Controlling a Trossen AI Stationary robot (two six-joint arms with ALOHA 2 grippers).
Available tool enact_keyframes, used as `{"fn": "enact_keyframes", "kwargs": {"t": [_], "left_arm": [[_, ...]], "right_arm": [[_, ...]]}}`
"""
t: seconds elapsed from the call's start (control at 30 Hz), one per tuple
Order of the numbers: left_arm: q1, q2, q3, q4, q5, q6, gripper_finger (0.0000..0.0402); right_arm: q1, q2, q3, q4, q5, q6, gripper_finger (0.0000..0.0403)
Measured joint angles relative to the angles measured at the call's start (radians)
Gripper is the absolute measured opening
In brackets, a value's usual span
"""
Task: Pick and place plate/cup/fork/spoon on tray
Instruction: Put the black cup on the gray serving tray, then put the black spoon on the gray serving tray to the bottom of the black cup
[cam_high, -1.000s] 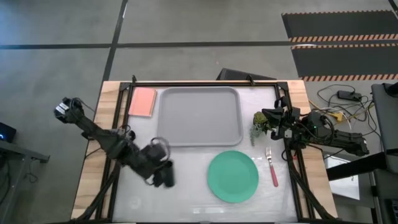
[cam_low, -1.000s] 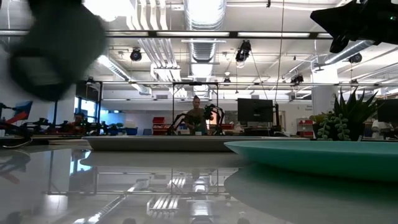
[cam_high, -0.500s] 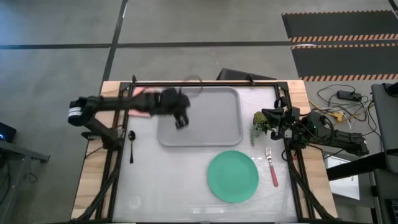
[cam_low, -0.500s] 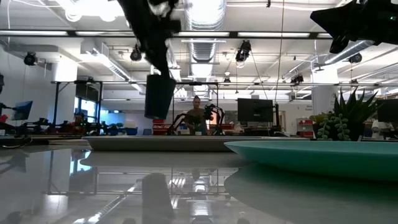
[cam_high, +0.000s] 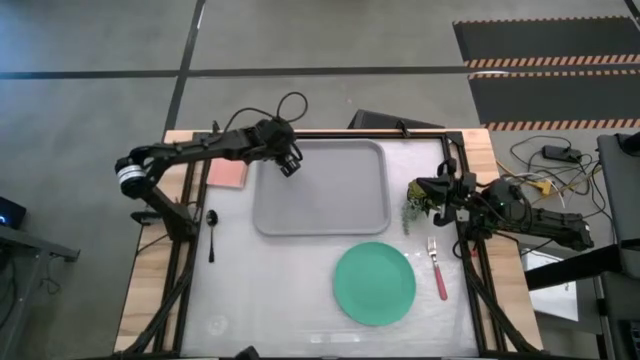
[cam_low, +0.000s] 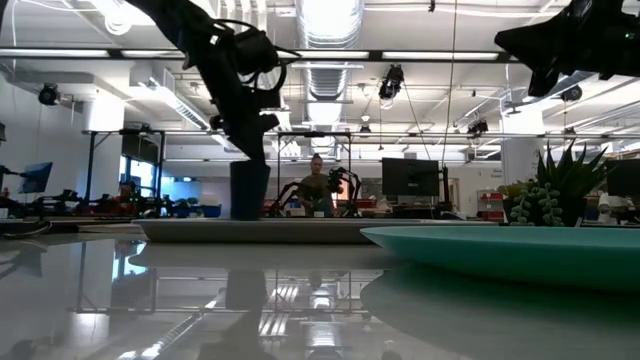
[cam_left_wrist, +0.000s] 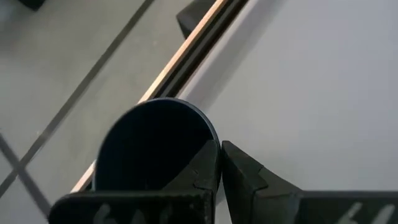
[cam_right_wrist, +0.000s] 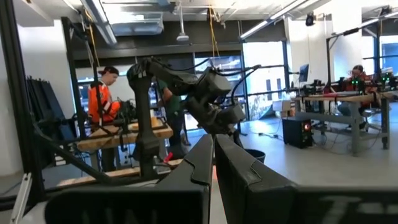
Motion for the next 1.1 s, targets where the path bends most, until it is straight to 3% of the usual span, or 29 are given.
{"fn": "enact_keyframes", "kwargs": {"t": [0.27, 0.6, 1.1], "left_arm": [[0.002, -0.001, -0.098, 0.134, -0.050, 0.000, 0.0000], [0.001, -0.005, -0.121, 0.156, -0.047, -0.053, 0.0003], [0.000, -0.070, -0.104, 0.152, -0.045, -0.054, 0.0089]], "right_arm": [[0.000, 0.000, 0.000, -0.009, 0.000, 0.008, 0.0009], [0.000, 0.000, 0.000, -0.008, 0.000, 0.000, 0.0009], [0.000, 0.000, 0.000, -0.008, 0.001, -0.013, 0.0009]]}}
